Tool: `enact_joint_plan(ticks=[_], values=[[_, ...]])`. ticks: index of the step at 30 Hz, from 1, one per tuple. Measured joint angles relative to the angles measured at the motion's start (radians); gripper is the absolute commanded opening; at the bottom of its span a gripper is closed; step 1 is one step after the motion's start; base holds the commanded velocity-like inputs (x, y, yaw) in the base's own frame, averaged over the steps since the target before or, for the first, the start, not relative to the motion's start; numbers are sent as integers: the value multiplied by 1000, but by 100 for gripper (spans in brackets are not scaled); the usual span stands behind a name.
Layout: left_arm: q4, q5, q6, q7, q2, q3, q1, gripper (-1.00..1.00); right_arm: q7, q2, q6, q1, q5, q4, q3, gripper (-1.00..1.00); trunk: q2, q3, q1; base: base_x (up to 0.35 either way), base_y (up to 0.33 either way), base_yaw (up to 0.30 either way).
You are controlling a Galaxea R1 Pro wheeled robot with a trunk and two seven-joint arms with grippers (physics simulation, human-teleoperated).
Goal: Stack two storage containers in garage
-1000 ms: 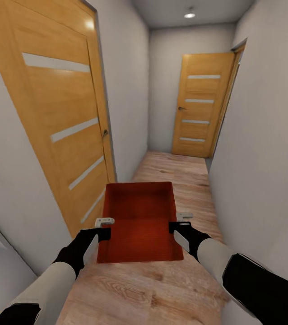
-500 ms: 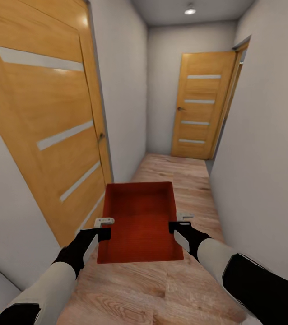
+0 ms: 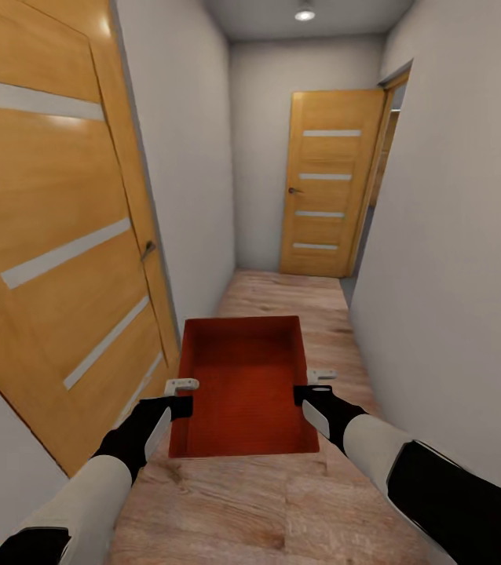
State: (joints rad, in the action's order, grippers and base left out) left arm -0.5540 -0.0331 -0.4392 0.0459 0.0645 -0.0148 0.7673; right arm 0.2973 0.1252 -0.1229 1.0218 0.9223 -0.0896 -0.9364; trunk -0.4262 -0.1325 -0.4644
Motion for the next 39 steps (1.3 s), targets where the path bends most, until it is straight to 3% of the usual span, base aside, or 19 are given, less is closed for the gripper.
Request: enact_joint_plan(ticks=[20, 39], values=[[-1, 1, 0, 0, 0, 0, 0, -100, 0, 0, 0, 0, 0, 0, 0, -100, 0, 0, 0, 322, 92, -220], [-2, -1, 0, 0, -1, 1, 0, -100, 0, 1, 2, 0, -1, 0, 1, -100, 0, 0, 0, 322, 92, -23]])
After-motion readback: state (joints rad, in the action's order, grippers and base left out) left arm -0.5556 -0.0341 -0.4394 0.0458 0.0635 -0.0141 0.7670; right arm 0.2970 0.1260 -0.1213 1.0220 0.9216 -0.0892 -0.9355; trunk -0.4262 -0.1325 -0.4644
